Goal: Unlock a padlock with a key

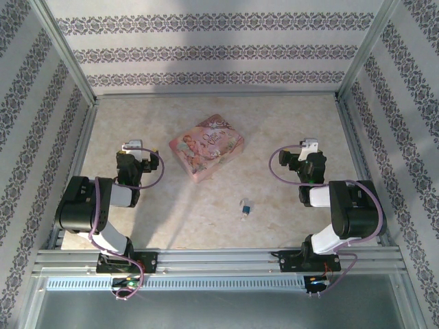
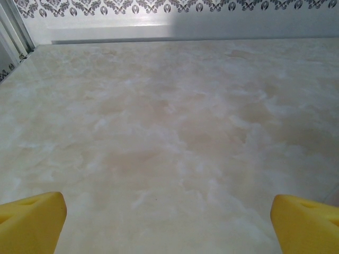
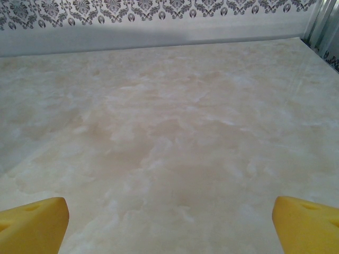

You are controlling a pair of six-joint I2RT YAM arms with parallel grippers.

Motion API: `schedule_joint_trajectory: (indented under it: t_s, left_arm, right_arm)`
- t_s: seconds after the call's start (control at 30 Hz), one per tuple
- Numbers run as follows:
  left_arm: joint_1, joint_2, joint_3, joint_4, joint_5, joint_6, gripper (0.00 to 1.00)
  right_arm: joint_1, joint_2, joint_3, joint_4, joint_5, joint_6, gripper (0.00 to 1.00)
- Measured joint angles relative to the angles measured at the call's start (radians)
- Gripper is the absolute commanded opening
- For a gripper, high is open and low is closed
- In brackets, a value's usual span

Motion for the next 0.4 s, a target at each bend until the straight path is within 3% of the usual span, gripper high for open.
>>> schedule_joint_trajectory:
  t_s: [0.4]
  left_arm:
    - [0.000, 0.000, 0.000, -0.001, 0.000, 0.000, 0.99]
  right_arm:
    - [0.018, 0.000, 0.008, -0.011, 0.013, -0.019, 0.98]
